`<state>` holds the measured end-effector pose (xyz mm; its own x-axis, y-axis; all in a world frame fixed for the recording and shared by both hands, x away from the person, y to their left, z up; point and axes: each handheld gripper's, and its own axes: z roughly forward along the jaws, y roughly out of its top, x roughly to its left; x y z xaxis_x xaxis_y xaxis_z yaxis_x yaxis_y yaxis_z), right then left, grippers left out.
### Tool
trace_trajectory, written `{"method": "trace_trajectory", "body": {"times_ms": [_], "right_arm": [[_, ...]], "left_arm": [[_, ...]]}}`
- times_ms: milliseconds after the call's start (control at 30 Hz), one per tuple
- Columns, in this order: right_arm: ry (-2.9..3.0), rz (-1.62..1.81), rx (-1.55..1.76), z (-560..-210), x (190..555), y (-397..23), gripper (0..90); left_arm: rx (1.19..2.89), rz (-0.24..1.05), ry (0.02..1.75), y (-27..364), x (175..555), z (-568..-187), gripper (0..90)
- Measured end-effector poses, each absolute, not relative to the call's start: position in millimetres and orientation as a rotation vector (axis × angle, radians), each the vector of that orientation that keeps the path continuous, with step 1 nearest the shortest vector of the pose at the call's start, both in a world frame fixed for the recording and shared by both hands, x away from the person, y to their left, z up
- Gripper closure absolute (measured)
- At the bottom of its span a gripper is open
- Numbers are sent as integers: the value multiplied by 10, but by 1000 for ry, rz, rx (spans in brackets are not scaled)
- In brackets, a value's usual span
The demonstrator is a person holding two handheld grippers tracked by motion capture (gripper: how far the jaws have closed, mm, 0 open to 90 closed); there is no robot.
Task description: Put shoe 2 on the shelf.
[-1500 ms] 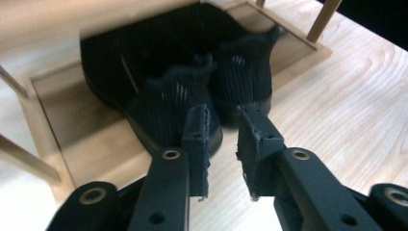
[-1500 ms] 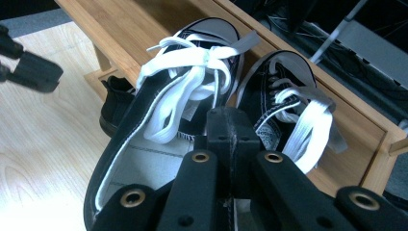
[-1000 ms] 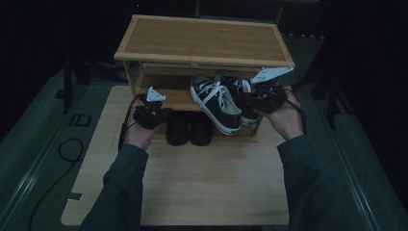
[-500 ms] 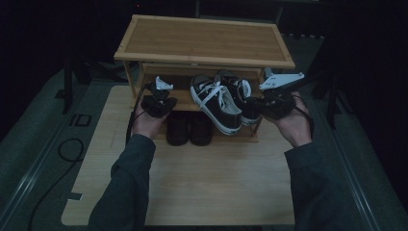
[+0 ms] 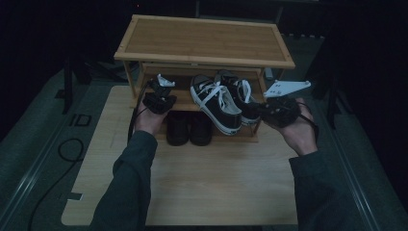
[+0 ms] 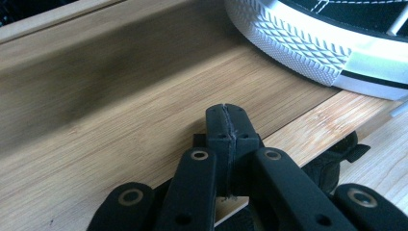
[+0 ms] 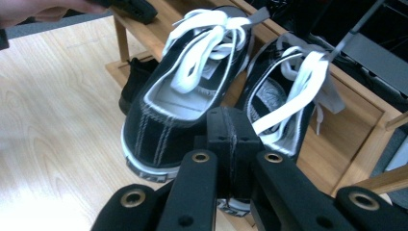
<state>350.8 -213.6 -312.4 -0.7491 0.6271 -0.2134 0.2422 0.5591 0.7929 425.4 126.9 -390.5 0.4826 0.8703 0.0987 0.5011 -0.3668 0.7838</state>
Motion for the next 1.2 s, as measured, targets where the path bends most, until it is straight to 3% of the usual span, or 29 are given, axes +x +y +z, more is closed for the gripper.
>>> {"method": "trace_trajectory", "body": {"times_ms": [1200], "right_arm": [[2458,1152,621,-3641,3395,-2202,900]], "left_arm": [[2023,671,1134,1275,4247,-3912,900]]}}
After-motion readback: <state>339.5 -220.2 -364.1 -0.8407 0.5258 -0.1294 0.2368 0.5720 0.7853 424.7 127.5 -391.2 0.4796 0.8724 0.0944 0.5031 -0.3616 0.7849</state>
